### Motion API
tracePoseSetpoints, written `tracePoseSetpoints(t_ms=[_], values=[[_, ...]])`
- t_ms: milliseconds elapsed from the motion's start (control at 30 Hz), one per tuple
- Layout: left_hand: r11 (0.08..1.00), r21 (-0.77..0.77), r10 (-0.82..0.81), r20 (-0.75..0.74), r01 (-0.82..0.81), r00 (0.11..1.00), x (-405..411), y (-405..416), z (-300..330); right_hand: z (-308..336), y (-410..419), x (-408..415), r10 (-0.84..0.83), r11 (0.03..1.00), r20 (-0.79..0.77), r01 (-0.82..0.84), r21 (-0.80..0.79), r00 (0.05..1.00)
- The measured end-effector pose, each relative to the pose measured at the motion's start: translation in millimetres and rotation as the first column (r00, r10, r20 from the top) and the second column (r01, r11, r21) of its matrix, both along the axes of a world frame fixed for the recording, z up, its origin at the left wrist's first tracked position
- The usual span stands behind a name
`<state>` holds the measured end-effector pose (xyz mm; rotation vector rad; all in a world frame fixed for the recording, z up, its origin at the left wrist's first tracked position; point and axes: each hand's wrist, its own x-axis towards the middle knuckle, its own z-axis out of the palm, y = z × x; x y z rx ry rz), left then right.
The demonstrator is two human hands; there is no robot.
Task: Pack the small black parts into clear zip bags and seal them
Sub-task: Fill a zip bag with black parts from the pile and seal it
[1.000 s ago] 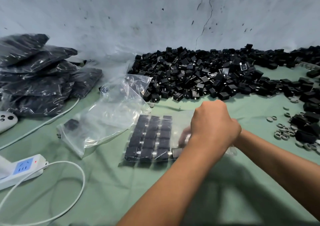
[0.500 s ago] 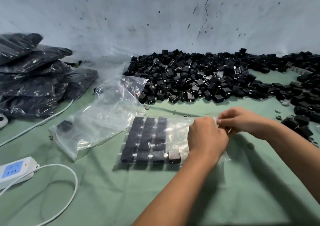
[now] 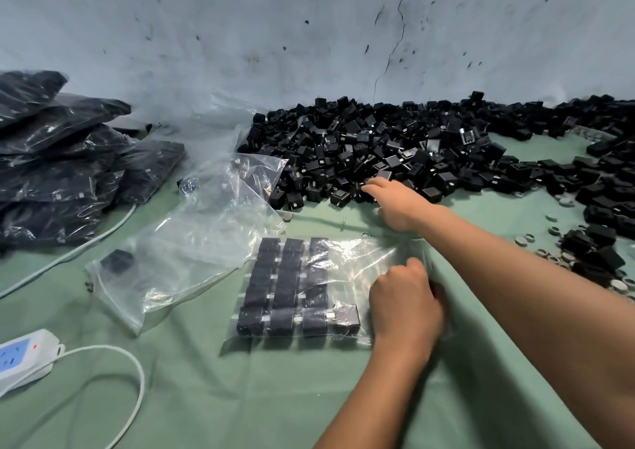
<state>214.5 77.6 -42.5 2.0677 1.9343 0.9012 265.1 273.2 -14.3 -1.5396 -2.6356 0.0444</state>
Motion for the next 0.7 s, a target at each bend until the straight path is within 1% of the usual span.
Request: tracePoseSetpoints(t_ms=[67,133,167,200,233,300,333,367,400,500,533,700], values=[[1.000,0.016,-0.004,0.024,0.004,1.000,-1,0,-1,-7,1,-1,-0.052,0.997,-0.026,0.053,0.050,0.998],[0.998,0.055,-0.011,0.050,0.008,0.999,-1,0,-3,-5,-6,4,-0.124,0.990,-0.093,0.129,0.052,0.988],[0.997,0.077,-0.010,0.064,0.005,0.998,-2,0,-3,-2,-10,9,-0.164,0.985,-0.182,0.171,0.025,0.969],[0.996,0.094,-0.006,0.084,-0.002,0.996,-2,1,-3,0,-18,18,-0.215,0.975,-0.319,0.223,-0.012,0.923],[0.995,0.103,0.002,0.109,-0.013,0.994,-3,2,-4,0,-29,29,-0.276,0.958,-0.473,0.280,-0.063,0.837],[0.995,0.089,0.020,0.167,-0.035,0.986,-5,3,-5,0,-60,53,-0.378,0.915,-0.719,0.354,-0.194,0.584],[0.996,0.080,0.030,0.201,-0.047,0.979,-6,3,-5,-2,-77,63,-0.407,0.898,-0.786,0.359,-0.253,0.465],[0.996,0.069,0.042,0.240,-0.060,0.970,-7,4,-5,-5,-95,71,-0.420,0.892,-0.823,0.340,-0.297,0.384],[0.996,0.055,0.058,0.282,-0.076,0.958,-9,4,-5,-9,-110,75,-0.418,0.897,-0.845,0.300,-0.325,0.334],[0.992,0.011,0.108,0.396,-0.122,0.912,-11,6,-4,-18,-141,71,-0.372,0.928,-0.892,0.118,-0.353,0.256],[0.992,-0.001,0.117,0.424,-0.129,0.898,-11,6,-4,-21,-146,69,-0.358,0.934,-0.901,0.069,-0.352,0.244],[0.987,-0.003,0.136,0.526,-0.158,0.839,-12,7,-4,-22,-151,67,-0.330,0.928,-0.893,-0.068,-0.366,0.307]])
